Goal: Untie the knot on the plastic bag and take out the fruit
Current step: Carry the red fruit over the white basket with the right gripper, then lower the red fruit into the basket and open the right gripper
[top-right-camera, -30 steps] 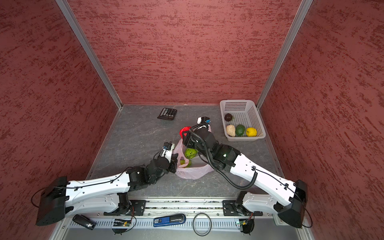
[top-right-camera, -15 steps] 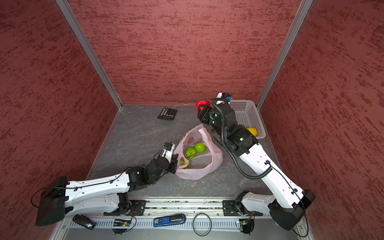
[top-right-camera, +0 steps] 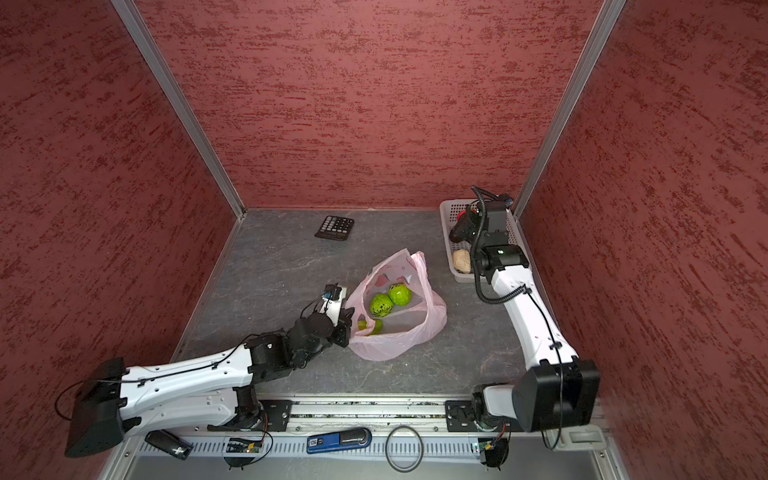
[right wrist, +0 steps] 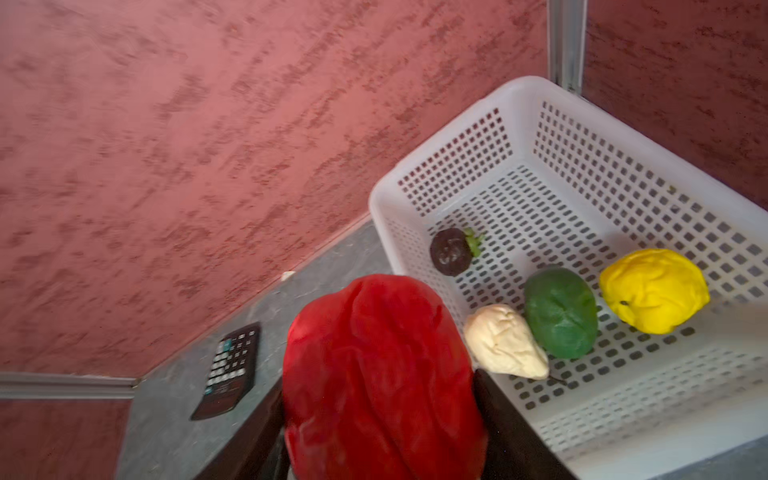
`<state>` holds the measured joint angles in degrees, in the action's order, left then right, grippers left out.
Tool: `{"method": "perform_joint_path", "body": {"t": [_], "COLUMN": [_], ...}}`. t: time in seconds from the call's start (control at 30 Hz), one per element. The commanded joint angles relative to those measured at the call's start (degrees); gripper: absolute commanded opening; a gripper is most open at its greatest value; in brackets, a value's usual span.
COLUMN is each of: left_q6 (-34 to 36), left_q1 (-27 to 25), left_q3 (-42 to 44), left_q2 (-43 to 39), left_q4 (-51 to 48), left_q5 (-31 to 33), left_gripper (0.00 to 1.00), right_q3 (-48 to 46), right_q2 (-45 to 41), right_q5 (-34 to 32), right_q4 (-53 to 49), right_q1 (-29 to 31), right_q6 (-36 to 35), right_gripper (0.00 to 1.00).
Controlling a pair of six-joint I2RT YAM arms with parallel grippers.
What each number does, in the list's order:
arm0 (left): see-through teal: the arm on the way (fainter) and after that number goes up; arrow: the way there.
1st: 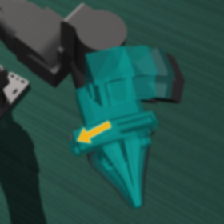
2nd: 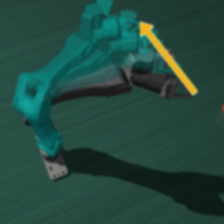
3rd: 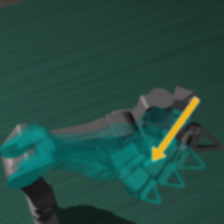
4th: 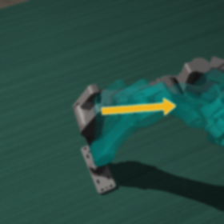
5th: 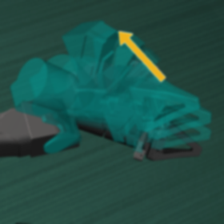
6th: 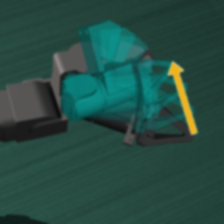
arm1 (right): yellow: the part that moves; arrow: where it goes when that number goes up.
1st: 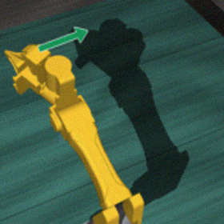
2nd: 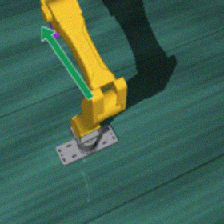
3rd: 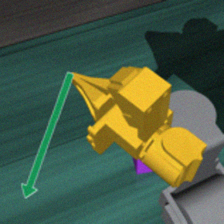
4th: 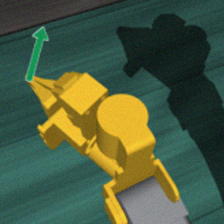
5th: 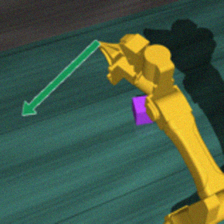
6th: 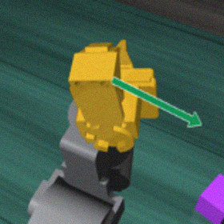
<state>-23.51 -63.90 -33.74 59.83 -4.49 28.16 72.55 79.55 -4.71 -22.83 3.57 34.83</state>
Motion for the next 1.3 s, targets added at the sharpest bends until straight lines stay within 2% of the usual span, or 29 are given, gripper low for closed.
{"method": "perform_joint_path", "body": {"t": [0.0,0.27,0.47,0.57,0.63,0.7,0.8,1.03,1.27], "left_q6": [-1.0,-4.0,-5.5,-5.8,-5.8,-5.9,-5.7,-5.1,-3.2], "left_q1": [0.5,0.3,0.3,0.3,0.4,0.4,0.3,0.3,0.2], "left_q3": [0.5,0.8,0.3,0.2,0.5,0.7,0.8,2.2,3.1], "left_q2": [-0.9,-0.6,-0.8,-1.7,-2.3,-2.7,-2.9,-3.1,-3.4], "left_q4": [-1.0,-1.6,-3.3,-4.5,-4.9,-5.0,-4.9,-2.6,-0.2], "left_q5": [-1.3,-0.6,-0.2,-0.3,-0.1,-0.3,-0.5,-1.2,-2.4], "left_gripper": [0.00,0.00,0.00,0.00,0.00,0.00,0.00,0.00,0.00], "right_q3": [0.6,7.2,12.4,14.9,16.0,16.1,16.0,12.3,7.8], "right_q2": [5.0,20.9,30.2,33.3,34.4,34.3,32.8,23.2,5.2], "right_q5": [3.3,6.5,6.6,6.3,5.8,5.0,4.5,6.9,11.3], "right_q4": [6.2,8.2,6.4,4.2,2.6,1.9,0.9,-1.7,-11.6], "right_q1": [-3.1,-9.1,-10.2,-10.3,-10.2,-10.2,-10.2,-9.4,-6.1], "right_q6": [-3.1,-3.5,-4.1,-4.4,-4.5,-4.3,-4.9,-6.4,-6.4], "right_gripper": [0.52,0.53,0.54,0.61,0.74,0.83,0.89,0.90,0.89]}}
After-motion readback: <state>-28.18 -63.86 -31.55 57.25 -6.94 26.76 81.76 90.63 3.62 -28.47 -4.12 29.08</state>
